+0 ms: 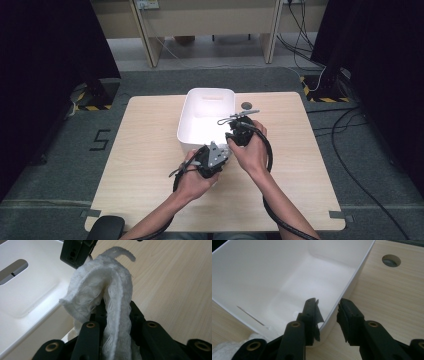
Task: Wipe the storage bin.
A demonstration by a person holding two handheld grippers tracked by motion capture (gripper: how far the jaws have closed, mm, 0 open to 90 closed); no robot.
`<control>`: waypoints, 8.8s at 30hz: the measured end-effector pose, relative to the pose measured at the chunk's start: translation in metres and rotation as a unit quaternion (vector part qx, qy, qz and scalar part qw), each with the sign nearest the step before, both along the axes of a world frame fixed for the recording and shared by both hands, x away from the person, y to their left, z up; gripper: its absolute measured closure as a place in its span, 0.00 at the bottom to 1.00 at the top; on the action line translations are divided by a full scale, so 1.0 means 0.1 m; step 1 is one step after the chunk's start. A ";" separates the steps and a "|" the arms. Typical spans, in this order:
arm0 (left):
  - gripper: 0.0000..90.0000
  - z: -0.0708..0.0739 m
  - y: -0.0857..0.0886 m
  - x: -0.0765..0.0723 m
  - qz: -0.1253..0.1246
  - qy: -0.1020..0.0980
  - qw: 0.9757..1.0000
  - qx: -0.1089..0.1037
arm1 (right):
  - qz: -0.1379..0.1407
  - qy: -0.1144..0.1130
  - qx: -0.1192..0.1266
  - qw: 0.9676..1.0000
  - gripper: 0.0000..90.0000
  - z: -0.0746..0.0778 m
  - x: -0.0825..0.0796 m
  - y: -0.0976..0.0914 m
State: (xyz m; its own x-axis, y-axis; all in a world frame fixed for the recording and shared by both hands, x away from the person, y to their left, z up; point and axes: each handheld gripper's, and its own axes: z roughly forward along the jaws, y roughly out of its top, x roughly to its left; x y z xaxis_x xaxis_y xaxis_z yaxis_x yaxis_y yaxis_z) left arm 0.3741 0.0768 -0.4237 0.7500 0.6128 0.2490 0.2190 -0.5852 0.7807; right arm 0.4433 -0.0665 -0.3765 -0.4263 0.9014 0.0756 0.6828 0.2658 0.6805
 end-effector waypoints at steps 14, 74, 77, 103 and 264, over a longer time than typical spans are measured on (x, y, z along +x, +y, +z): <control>0.84 -0.05 -0.05 0.02 0.000 0.002 1.000 0.003 | 0.002 0.000 0.001 1.000 0.75 0.00 0.01 -0.01; 0.84 -0.36 -0.29 0.07 -0.002 0.006 0.999 0.040 | -0.001 0.000 0.001 1.000 0.76 0.00 0.00 0.00; 0.84 -0.28 -0.29 0.07 -0.004 0.000 0.999 0.038 | -0.001 0.001 0.002 1.000 0.76 0.00 0.00 0.00; 0.84 -0.09 -0.24 -0.03 -0.010 -0.024 0.999 0.033 | 0.004 0.008 0.012 1.000 0.74 0.01 0.02 0.00; 0.23 -0.41 2.72 -0.04 0.262 0.029 0.962 -0.069 | -0.090 0.037 0.027 0.995 0.65 -0.33 -0.32 -1.14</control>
State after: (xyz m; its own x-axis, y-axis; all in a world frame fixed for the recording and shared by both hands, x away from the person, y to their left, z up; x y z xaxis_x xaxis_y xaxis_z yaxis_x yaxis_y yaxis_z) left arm 0.3702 0.3485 -0.4649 0.3389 0.9350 0.1048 0.5010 -0.2736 0.8211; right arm 0.4115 -0.1807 -0.4096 -0.2499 0.9564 0.1513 0.7653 0.0993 0.6359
